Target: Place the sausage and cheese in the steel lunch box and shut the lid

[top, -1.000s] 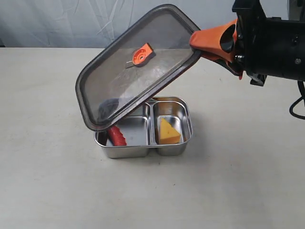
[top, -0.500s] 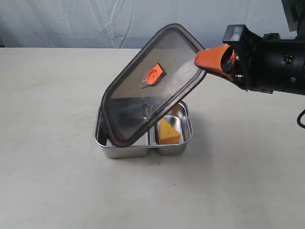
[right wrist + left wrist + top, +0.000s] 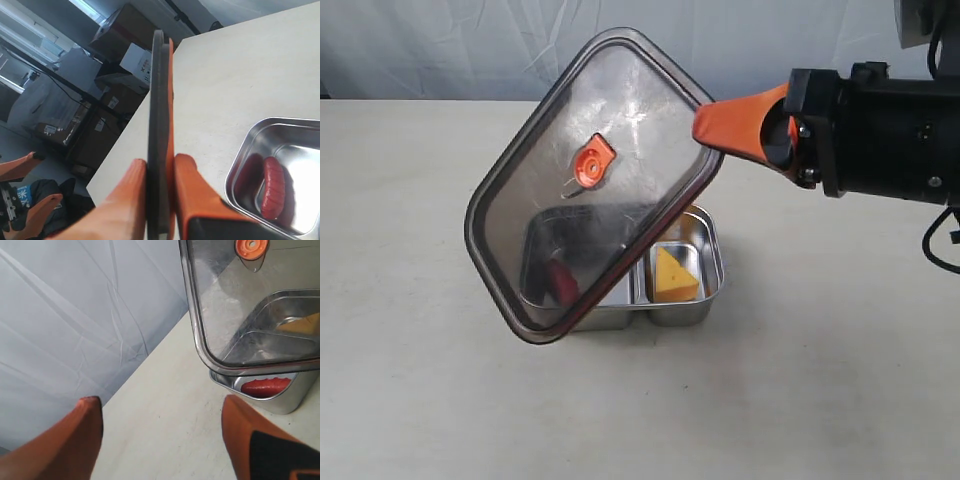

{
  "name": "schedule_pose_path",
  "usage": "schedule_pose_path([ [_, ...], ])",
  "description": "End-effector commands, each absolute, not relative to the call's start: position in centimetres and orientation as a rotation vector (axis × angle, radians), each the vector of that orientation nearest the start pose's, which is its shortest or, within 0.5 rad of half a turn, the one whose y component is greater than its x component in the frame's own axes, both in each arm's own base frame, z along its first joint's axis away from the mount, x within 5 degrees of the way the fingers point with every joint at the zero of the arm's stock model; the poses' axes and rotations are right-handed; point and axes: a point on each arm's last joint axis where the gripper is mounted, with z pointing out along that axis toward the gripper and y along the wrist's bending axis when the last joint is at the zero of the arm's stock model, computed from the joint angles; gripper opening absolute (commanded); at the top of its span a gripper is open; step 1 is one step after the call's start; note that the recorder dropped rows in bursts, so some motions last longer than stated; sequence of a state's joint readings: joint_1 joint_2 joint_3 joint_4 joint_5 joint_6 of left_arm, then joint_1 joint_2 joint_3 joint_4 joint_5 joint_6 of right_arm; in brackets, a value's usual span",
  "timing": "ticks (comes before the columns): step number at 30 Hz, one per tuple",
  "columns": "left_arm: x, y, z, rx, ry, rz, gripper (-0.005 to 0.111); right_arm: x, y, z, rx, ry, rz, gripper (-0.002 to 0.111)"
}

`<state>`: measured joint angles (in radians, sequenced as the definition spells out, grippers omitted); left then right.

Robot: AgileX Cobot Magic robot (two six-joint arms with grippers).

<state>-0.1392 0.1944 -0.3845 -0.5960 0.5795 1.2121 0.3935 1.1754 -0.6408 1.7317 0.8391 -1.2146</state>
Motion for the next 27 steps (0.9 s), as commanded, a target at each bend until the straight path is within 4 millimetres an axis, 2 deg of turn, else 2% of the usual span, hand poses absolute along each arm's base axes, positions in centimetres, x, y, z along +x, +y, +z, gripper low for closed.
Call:
schedule_pose_path([
  [1, 4.4, -3.5, 28.8, 0.909, 1.515, 0.102, 0.064, 17.5, 14.6, 29.9, -0.459, 1.917, 1.425, -0.001],
  [15, 4.4, -3.5, 28.8, 0.909, 1.515, 0.102, 0.064, 16.1, 13.9, 31.8, -0.469, 1.83, 1.388, -0.001],
  [24, 4.4, -3.5, 28.8, 0.905, 1.513, 0.104, 0.064, 15.7, 13.9, 32.1, -0.494, 1.811, 1.405, -0.001],
  [27, 4.4, -3.5, 28.8, 0.905, 1.513, 0.104, 0.064, 15.5, 13.4, 32.6, -0.464, 1.794, 1.362, -0.001],
])
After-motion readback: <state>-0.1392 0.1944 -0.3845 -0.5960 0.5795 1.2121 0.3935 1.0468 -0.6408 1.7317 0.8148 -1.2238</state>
